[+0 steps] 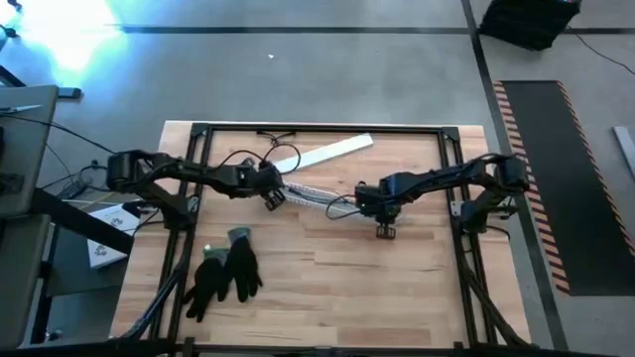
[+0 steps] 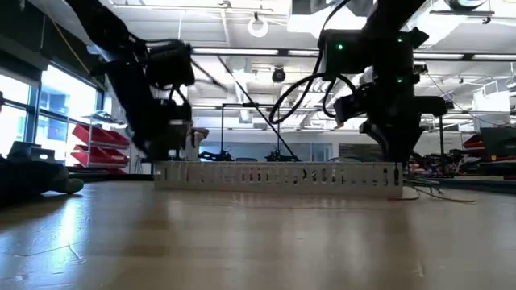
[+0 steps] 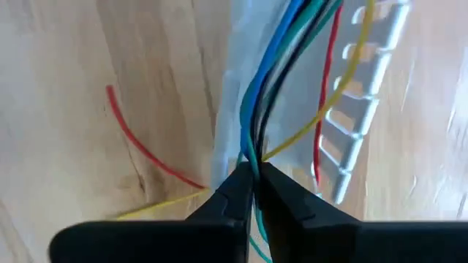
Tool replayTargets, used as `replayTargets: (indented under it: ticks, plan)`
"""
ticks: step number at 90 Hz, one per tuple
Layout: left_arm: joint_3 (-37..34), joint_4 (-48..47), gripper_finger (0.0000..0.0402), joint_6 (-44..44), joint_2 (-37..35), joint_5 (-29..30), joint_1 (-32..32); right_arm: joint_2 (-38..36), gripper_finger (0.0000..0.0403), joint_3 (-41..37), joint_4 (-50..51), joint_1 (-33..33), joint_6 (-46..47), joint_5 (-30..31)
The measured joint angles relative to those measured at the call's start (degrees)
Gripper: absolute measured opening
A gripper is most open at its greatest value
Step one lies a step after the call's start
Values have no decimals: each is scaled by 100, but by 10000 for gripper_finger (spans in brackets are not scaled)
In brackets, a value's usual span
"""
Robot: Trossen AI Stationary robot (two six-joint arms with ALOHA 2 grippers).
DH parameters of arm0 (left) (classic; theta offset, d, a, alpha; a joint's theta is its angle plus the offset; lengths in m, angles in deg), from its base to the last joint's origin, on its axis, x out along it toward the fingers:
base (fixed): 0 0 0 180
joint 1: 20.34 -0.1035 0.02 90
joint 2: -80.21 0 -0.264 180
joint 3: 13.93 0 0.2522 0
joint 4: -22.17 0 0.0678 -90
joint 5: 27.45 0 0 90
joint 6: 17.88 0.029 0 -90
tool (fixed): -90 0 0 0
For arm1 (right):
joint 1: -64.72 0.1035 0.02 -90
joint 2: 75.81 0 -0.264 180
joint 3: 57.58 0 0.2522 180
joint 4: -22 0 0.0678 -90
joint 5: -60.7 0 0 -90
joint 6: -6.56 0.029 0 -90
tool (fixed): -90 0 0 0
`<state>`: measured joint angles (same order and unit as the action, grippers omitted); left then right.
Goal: Ziptie cables
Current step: Put the cable into the white cable duct
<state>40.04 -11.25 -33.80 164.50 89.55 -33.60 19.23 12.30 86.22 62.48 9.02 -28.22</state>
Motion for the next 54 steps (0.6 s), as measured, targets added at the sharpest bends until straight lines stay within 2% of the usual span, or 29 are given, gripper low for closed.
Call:
replayTargets:
  ticks: [28,40,54]
  plan:
    - [398,-990,0,-83,-630,-106,137,-236,122,7,503,272,373,175]
    - [305,-1367,0,-304,-603,-145,222,-649,132,-123,538,530,914,619]
    - [-127,-938,0,-498,-528,-165,258,-931,133,-698,287,740,1600,1040]
